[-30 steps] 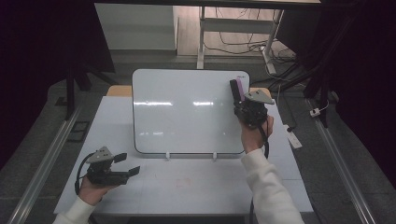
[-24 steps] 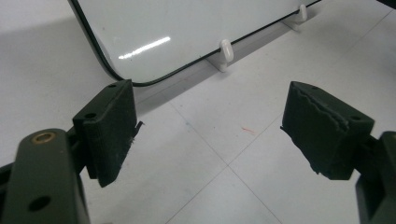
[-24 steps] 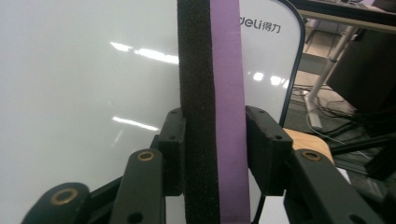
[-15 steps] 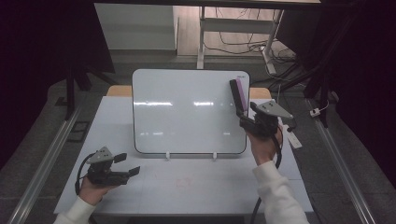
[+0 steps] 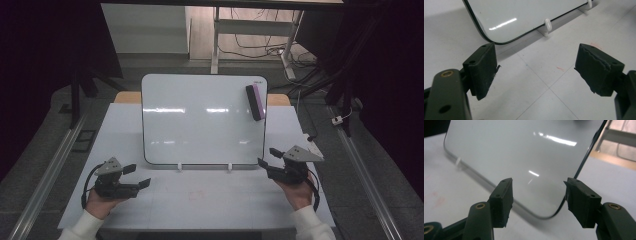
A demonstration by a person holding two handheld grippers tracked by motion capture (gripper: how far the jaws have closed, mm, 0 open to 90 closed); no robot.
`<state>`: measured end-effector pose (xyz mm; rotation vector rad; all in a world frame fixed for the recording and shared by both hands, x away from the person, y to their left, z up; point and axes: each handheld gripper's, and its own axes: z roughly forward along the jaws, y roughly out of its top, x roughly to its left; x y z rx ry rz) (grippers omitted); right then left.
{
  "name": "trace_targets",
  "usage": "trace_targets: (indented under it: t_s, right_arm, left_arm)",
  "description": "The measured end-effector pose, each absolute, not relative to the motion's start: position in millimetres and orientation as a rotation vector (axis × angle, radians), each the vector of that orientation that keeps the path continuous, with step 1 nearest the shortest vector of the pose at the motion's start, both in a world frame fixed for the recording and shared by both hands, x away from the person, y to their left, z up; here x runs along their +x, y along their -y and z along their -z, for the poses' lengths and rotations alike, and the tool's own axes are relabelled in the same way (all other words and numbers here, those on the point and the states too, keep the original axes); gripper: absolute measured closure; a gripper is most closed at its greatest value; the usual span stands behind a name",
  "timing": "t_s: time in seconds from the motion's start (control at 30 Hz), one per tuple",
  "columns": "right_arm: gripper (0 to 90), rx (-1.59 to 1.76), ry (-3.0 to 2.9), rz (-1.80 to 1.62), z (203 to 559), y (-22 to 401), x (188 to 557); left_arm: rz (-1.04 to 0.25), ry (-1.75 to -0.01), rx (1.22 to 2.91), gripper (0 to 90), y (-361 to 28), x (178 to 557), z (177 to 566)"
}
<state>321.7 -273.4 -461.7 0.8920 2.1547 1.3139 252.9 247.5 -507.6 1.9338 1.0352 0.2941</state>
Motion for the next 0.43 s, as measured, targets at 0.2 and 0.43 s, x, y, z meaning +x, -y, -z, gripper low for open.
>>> trace_targets:
  t_s: [0.2,0.43]
  right_arm:
    - [38.1,0.878,-2.225,-1.301,475.8,279.9,321.0]
    - [37.2,0.864,-2.256,-1.302,483.3,280.4,319.7]
  left_arm:
    - [-0.297,-1.028,1.934,19.0,-247.7,252.8,507.4]
    - [-0.301,-1.023,1.932,19.0,-247.8,254.1,507.6]
